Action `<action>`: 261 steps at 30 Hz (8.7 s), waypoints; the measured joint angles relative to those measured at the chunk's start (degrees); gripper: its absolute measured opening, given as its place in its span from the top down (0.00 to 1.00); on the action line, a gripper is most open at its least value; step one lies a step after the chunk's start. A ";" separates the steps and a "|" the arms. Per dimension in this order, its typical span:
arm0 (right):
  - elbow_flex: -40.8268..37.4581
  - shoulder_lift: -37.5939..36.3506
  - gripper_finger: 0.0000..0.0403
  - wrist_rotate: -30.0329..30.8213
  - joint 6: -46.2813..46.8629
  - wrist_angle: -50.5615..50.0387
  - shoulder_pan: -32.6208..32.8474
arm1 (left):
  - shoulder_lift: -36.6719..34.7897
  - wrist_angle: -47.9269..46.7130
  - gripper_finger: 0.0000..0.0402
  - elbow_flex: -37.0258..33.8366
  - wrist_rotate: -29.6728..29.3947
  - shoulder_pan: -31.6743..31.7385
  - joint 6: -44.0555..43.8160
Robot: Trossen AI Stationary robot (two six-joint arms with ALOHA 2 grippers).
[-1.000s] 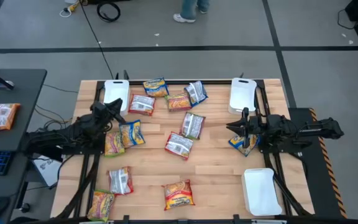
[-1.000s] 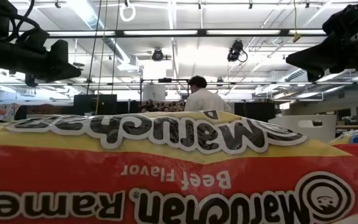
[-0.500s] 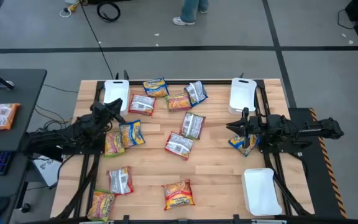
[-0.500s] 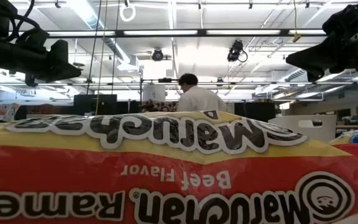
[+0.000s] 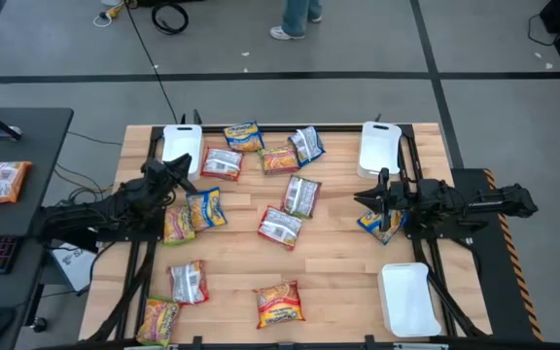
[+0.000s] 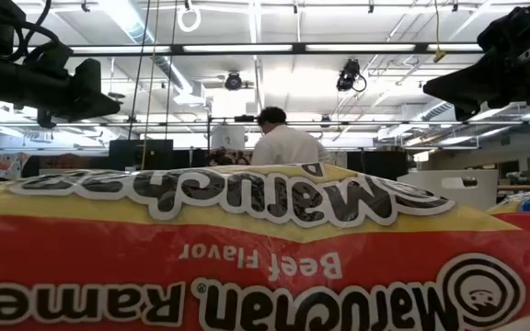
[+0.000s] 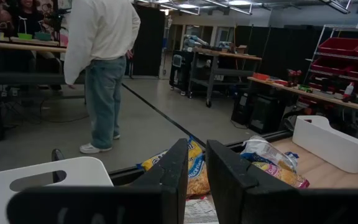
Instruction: Sort Maruchan noodles
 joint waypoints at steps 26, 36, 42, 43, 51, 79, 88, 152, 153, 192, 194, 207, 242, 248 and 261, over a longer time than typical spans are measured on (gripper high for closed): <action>0.00 0.00 0.86 0.00 -0.01 0.00 0.00 | -0.01 -0.01 0.85 0.00 0.01 0.00 0.00; 0.00 0.01 0.86 0.00 0.01 0.00 0.00 | 0.00 -0.01 0.85 0.00 0.00 0.00 0.00; 0.00 0.01 0.86 0.00 -0.02 0.00 0.02 | -0.02 0.00 0.85 0.00 -0.01 0.00 0.00; 0.01 0.00 0.86 0.00 -0.02 0.00 0.00 | 0.00 0.00 0.85 0.00 -0.01 0.00 0.00; 0.01 0.01 0.86 0.00 0.00 -0.01 0.00 | 0.00 -0.01 0.85 0.00 -0.01 0.00 0.00; 0.01 0.00 0.86 0.00 0.00 0.00 -0.01 | -0.02 0.00 0.85 0.00 -0.02 0.00 0.00; 0.00 0.02 0.86 0.00 -0.01 0.00 0.01 | 0.00 0.00 0.85 0.00 -0.01 0.00 0.00; 0.01 0.01 0.86 0.00 -0.01 -0.02 0.01 | 94.50 -55.88 0.34 66.79 38.86 -15.19 -2.13; 0.00 0.02 0.86 0.00 0.01 0.00 0.02 | 95.60 -55.86 0.33 66.79 39.51 -14.66 -0.61; 0.00 0.00 0.86 0.00 0.01 0.00 -0.01 | 105.24 -75.41 0.49 66.66 44.00 -0.74 48.20; 0.01 0.02 0.86 0.00 0.00 -0.01 0.02 | 105.24 -75.38 0.49 66.66 45.51 -0.70 48.69; 0.01 0.02 0.86 0.00 -0.02 0.00 0.02 | 108.60 -75.25 0.59 66.62 41.15 -0.92 62.15; 0.01 0.01 0.86 0.00 0.00 0.00 0.01 | 88.74 -81.01 0.98 66.69 17.75 -3.62 42.67; 0.00 0.02 0.86 0.00 0.01 0.00 0.02 | 75.90 -80.12 0.98 66.73 7.68 1.84 40.16; 0.01 0.01 0.86 0.00 0.00 0.00 0.00 | 70.79 -74.01 0.98 65.67 -2.17 26.67 45.67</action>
